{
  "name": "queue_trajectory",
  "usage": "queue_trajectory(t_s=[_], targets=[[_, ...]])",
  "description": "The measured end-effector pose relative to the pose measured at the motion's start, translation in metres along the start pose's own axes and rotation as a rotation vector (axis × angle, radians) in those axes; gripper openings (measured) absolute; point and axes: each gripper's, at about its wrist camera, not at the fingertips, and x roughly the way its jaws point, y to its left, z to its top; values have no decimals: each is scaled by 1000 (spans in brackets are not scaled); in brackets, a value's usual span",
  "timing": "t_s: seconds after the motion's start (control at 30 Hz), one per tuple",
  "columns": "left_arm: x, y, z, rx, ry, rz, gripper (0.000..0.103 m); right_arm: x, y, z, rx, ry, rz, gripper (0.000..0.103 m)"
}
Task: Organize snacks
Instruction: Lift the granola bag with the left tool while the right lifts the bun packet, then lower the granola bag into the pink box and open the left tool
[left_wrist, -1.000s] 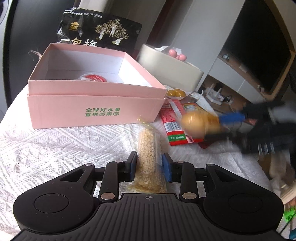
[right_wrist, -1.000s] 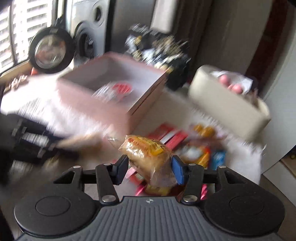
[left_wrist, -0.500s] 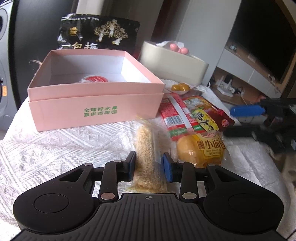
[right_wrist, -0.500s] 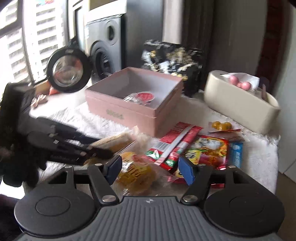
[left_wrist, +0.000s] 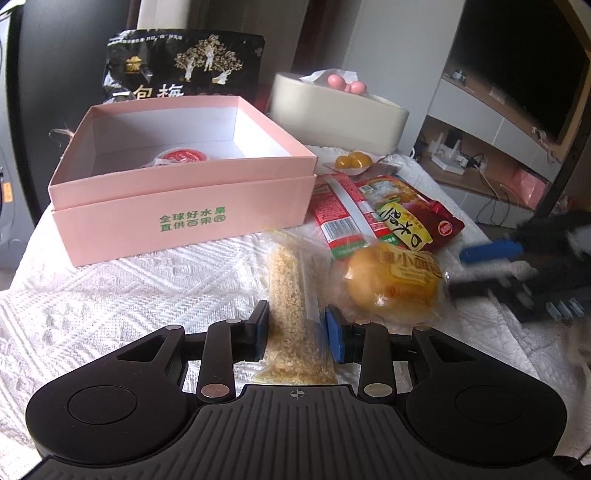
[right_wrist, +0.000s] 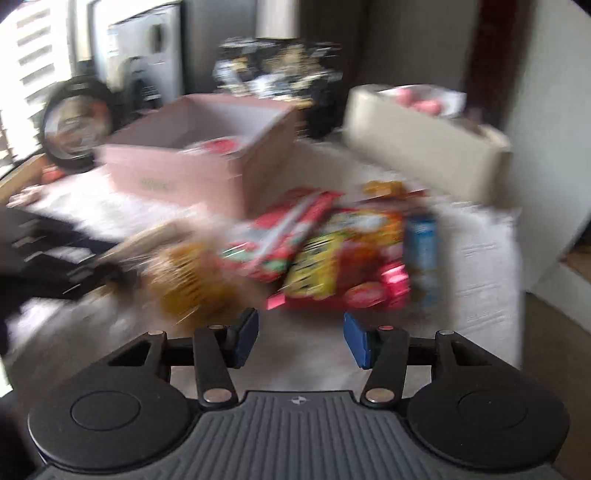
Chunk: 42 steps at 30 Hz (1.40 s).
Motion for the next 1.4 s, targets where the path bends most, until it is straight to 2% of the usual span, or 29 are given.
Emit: queue_trajectory(t_s=[0.07, 0.17, 0.23, 0.27, 0.33, 0.43, 0.53, 0.63, 0.7, 0.83, 1.0, 1.13, 1.23, 1.4], targets=[[0, -1, 0, 0, -1, 5, 36, -9, 11, -6, -44, -14, 59, 52], [0, -4, -1, 13, -2, 19, 36, -30, 30, -9, -145, -115, 45, 54], [1, -6, -1, 26, 0, 29, 37, -38, 37, -9, -189, -174, 52, 70], [1, -6, 0, 32, 1, 32, 37, -39, 42, -7, -212, -198, 58, 72], [1, -8, -1, 46, 0, 37, 37, -37, 51, -2, -260, -218, 85, 73], [-1, -8, -2, 58, 5, 37, 37, -20, 52, 8, -301, -203, 148, 73], [-3, -7, -3, 67, 6, 32, 37, 6, 36, 18, -233, -147, 200, 73], [-3, -8, -4, 68, 5, 32, 38, 31, 16, 20, -89, -57, 228, 73], [-2, -8, -3, 68, 4, 32, 38, 34, 6, 17, -5, -49, 267, 72], [2, -9, -2, 77, 6, 25, 41, 26, 11, 11, -28, -59, 222, 61], [4, -18, -1, 111, 18, 64, 41, 6, 20, 3, -60, -82, 172, 60], [2, -16, 1, 78, 27, 71, 36, -15, 26, -2, -79, -104, 166, 60], [-8, -13, -2, 43, 29, 30, 35, -28, 30, -4, -96, -126, 169, 60], [-40, -22, -17, 57, 29, -26, 34, -56, 33, -5, -105, -184, 187, 60]])
